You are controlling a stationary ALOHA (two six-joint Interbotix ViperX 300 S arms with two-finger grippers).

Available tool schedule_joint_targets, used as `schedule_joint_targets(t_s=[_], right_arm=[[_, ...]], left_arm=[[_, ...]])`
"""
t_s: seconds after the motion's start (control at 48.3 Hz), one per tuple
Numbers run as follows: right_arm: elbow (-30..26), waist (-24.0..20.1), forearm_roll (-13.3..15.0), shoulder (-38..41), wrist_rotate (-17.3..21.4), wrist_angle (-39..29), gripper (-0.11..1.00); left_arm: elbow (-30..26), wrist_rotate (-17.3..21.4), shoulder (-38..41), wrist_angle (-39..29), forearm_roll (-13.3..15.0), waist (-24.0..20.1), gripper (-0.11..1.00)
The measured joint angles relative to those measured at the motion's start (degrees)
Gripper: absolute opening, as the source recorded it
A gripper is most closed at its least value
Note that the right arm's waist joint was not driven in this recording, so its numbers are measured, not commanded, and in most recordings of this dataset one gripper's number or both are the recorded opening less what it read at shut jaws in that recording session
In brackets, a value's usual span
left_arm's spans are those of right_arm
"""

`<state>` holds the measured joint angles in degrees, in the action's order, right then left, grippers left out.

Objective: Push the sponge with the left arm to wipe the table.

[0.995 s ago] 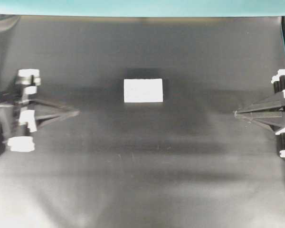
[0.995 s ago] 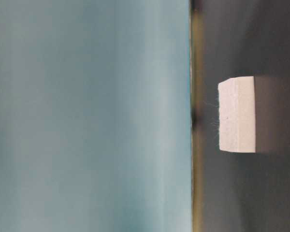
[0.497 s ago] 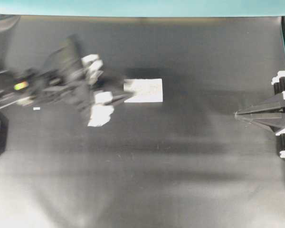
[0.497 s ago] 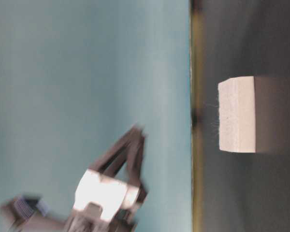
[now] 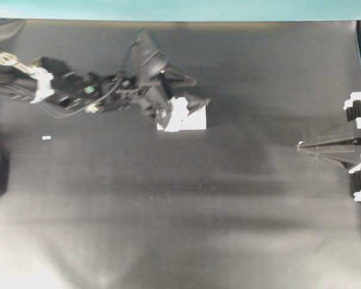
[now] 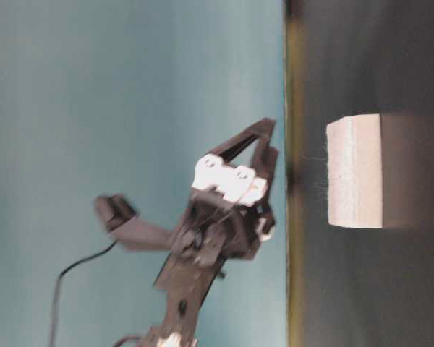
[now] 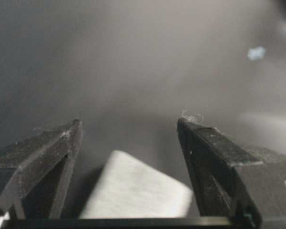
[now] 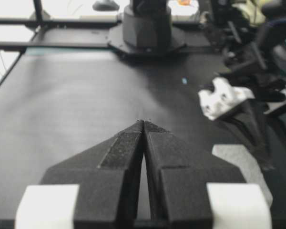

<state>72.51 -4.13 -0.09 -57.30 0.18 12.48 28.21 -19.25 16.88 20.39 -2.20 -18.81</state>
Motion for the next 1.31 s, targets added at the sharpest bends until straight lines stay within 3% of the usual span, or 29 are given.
schedule_joint_targets(t_s=[0.373,0.725,1.305], right_arm=[[1.93,0.0,0.0,-2.72,0.0,-1.49,-0.01],[2.81,0.0,0.0,-6.68,0.09,-3.96,-0.01],[2.99,0.0,0.0,-7.03,0.09,-5.45,-0.01]], left_arm=[[-2.64,-1.41,5.27,-4.83,0.0,-1.14,0.76],[3.08,-3.6,4.04,-3.69,0.0,-0.44,0.75],[11.87,-9.93,-0.7,-1.58,0.0,6.94,0.72]])
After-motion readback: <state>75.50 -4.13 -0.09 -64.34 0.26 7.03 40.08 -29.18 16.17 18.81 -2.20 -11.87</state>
